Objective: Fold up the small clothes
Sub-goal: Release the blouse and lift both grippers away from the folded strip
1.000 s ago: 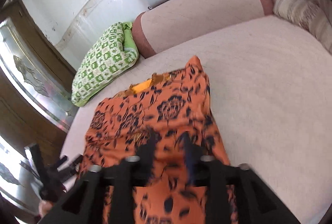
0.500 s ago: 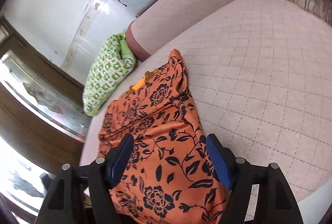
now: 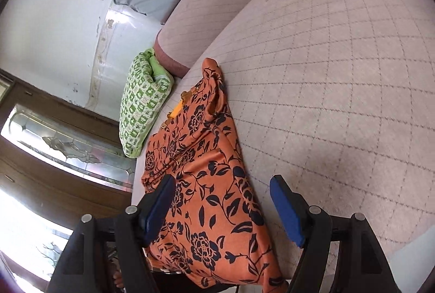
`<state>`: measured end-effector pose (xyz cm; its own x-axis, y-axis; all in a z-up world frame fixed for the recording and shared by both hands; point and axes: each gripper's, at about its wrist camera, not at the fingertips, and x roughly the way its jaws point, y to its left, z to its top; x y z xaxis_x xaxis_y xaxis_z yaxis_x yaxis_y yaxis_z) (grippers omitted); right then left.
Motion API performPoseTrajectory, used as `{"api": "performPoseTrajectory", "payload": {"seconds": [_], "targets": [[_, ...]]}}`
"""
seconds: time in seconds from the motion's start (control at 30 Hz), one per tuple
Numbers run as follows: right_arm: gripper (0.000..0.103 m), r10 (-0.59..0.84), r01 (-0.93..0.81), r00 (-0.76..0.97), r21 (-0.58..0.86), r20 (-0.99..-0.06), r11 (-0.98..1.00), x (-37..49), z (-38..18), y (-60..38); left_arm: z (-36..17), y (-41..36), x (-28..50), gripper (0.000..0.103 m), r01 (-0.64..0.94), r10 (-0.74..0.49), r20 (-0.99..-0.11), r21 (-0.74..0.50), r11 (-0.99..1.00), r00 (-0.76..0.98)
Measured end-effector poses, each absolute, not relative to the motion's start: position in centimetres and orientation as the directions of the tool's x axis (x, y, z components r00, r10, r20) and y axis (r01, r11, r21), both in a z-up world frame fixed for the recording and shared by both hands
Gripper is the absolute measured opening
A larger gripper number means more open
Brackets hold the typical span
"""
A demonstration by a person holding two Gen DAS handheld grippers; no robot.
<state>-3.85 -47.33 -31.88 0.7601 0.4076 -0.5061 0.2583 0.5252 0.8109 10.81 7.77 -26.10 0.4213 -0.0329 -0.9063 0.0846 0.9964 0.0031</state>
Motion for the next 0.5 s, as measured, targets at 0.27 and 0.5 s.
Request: {"api": "performPoseTrajectory", "payload": {"seconds": [0.27,0.5], "targets": [[0.075,0.484,0.274,0.694,0.817,-0.533,0.507,-2.8,-33.4,-46.4,-28.4,10.1,12.7,0.059,0.077,-0.115,-0.927,-0.093,0.993,0.358],[0.075,0.534,0.276,0.635,0.810,-0.558,0.517,-1.7,-34.6,-45.6,-29.3,10.1,14.4,0.064,0.122,-0.192,-0.926,-0.160,0.980,0.326]]}}
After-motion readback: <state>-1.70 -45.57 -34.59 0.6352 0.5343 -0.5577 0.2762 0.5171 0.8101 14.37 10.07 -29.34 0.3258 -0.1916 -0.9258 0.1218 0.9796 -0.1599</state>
